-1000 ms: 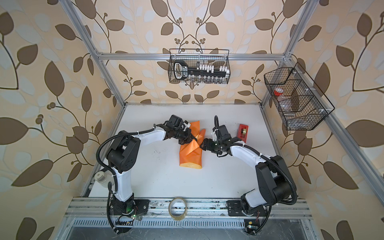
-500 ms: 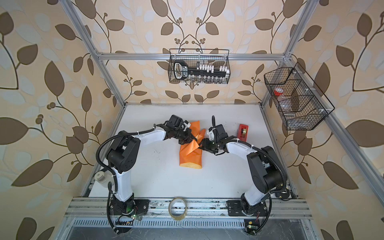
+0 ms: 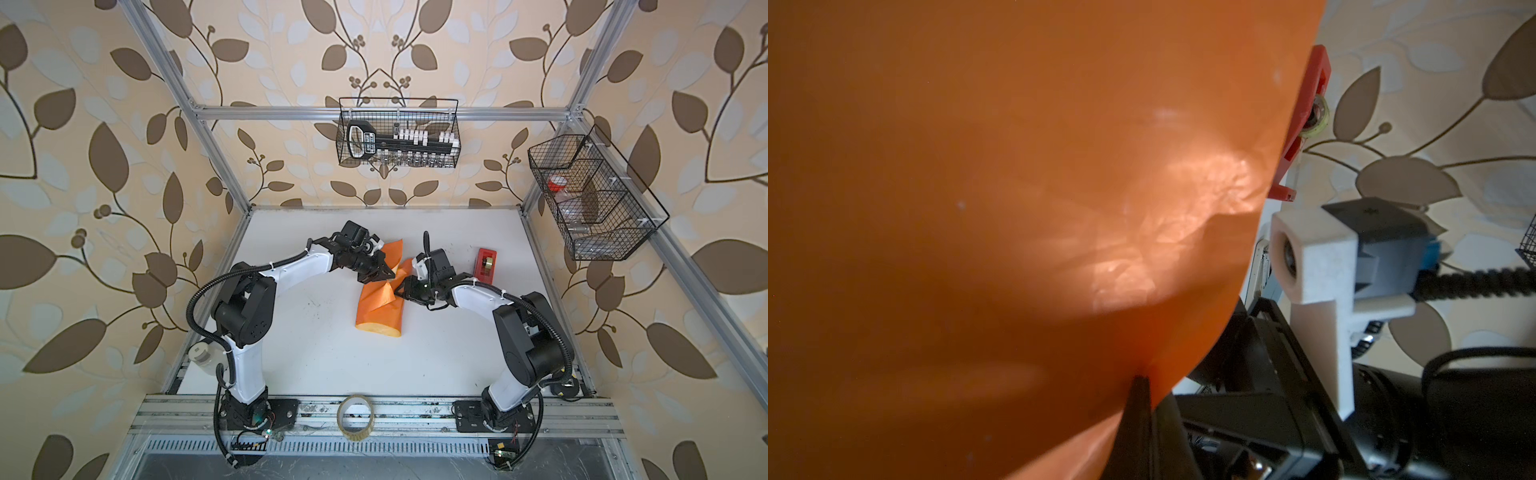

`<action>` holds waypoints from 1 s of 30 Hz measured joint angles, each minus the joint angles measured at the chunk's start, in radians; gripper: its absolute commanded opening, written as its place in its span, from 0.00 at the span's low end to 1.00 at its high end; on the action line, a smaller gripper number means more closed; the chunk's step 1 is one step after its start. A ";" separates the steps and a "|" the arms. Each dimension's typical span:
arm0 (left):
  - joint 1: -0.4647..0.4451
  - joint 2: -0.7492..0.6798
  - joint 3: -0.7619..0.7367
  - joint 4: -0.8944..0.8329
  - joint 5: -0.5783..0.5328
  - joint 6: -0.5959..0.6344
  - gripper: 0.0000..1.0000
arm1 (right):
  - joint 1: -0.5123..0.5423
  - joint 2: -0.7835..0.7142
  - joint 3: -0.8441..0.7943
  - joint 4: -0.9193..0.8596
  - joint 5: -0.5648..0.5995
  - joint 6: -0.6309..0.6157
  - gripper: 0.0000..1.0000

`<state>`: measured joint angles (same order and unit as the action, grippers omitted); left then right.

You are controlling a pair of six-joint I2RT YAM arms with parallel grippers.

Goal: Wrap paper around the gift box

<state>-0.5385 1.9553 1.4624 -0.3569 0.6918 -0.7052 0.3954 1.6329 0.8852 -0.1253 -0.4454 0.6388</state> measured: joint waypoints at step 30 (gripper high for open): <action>-0.038 -0.009 -0.169 0.250 -0.037 -0.166 0.08 | 0.021 -0.016 -0.004 -0.005 0.047 0.032 0.48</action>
<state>-0.5766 1.9461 1.2930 -0.1070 0.6544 -0.8715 0.4168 1.6169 0.8814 -0.1307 -0.3988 0.6704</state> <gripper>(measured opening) 0.047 0.476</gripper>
